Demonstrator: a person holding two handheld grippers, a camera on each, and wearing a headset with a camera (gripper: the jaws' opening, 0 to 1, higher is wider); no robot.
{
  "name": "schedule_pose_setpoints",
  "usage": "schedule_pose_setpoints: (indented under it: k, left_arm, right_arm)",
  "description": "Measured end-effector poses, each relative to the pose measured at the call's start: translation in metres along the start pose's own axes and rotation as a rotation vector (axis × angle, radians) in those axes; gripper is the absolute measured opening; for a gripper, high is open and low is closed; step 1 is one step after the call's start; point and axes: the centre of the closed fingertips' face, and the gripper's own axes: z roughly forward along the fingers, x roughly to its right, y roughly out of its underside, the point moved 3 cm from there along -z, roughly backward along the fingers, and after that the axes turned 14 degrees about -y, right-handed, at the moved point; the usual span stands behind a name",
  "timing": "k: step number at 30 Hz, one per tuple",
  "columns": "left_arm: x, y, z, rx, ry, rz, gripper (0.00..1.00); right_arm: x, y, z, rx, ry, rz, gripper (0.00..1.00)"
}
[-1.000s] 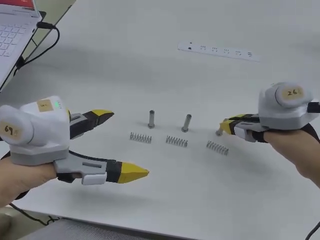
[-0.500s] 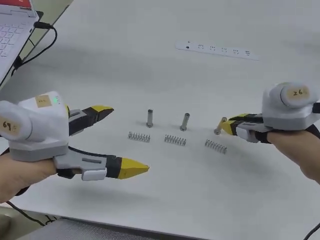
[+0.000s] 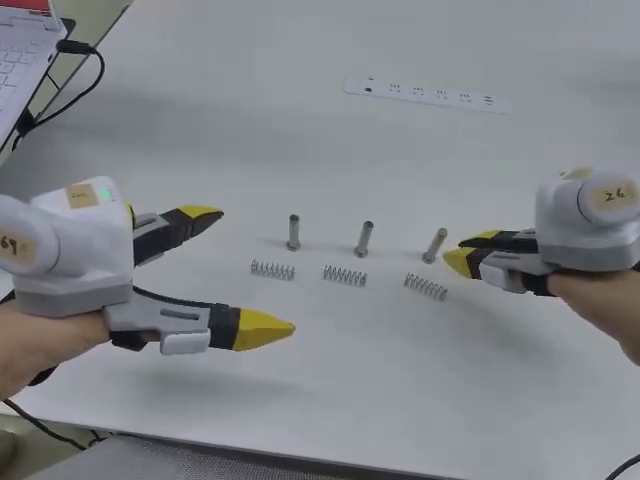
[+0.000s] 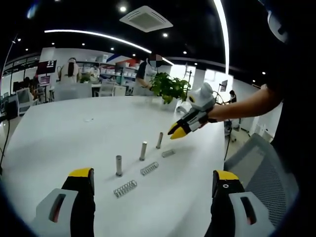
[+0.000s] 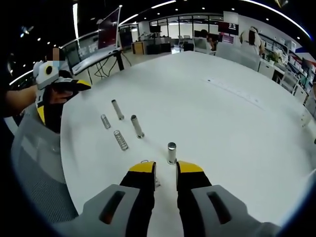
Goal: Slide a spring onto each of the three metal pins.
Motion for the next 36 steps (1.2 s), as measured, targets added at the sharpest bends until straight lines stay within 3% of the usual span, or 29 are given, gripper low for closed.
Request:
schedule_pose_setpoints:
  k: [12, 36]
  left_arm:
    - [-0.004, 0.003, -0.001, -0.011, -0.007, 0.000, 0.97]
    - [0.000, 0.006, -0.004, -0.027, -0.002, 0.003, 0.96]
  right_arm:
    - [-0.023, 0.016, 0.009, -0.079, -0.082, -0.116, 0.16]
    - [-0.021, 0.030, 0.018, -0.172, -0.114, -0.175, 0.18]
